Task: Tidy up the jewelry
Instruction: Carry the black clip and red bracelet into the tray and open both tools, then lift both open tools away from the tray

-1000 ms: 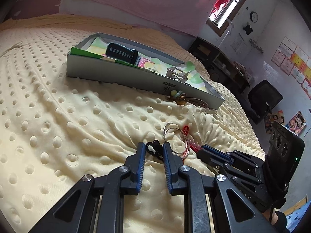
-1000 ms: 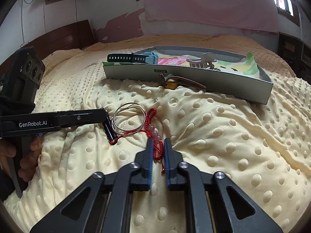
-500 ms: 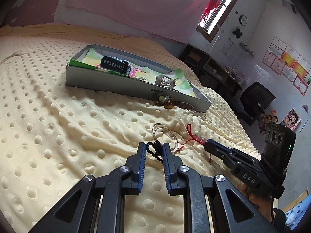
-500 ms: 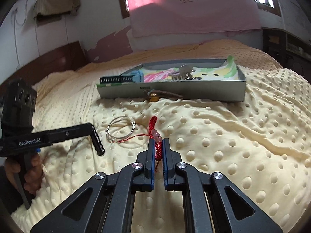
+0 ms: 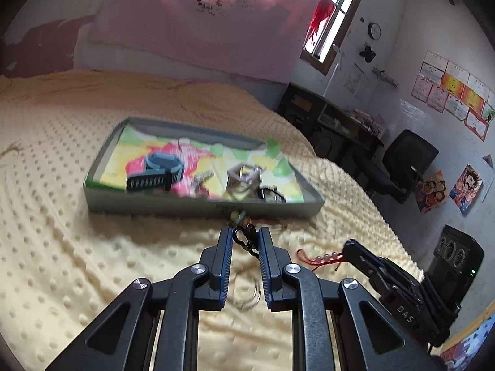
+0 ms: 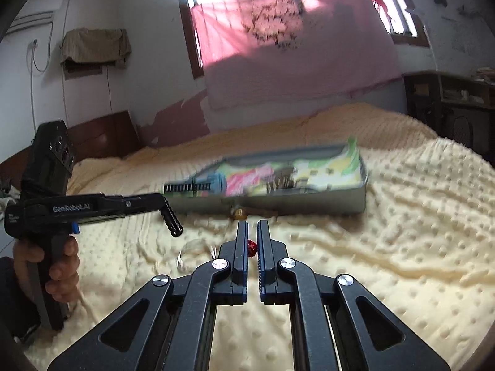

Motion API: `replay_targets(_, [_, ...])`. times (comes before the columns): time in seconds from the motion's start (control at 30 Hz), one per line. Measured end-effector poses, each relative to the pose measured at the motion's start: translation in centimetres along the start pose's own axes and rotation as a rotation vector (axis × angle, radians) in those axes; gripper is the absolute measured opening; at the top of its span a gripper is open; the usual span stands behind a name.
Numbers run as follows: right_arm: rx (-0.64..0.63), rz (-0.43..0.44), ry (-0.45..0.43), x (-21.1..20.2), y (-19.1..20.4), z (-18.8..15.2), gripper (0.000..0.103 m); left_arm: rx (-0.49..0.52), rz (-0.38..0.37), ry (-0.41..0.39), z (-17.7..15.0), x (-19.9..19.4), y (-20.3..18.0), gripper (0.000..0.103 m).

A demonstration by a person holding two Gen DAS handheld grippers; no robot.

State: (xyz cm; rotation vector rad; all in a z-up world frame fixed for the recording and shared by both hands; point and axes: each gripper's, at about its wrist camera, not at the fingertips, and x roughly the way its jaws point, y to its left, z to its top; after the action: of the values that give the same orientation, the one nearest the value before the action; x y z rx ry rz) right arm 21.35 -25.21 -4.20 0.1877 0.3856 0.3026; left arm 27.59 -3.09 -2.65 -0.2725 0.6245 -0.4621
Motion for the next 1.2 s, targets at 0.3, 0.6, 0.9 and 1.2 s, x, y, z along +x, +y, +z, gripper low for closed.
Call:
replay_targets(0.3, [0.056, -0.068, -0.075, 5.0, -3.2, 6.3, 0.005, -0.038, 0.117, -0.049, 4.9, 4.9, -0.2, 0.016])
replay_targets(0.6, [0.130, -0.116, 0.052, 10.7, -5.3, 4.7, 0.006, -0.033, 0.146, 0.087, 4.4, 10.4, 1.2, 0.014])
replay_targets(0.9, [0.151, -0.109, 0.066, 10.3, -6.0, 3.6, 0.033, -0.133, 0.111, 0.093, 4.0, 9.5, 2.1, 0.014])
replay_targets(1.2, [0.122, -0.137, -0.088, 2.6, -3.7, 4.7, 0.064, -0.132, 0.090, -0.040, 3.6, 2.7, -0.2, 0.066])
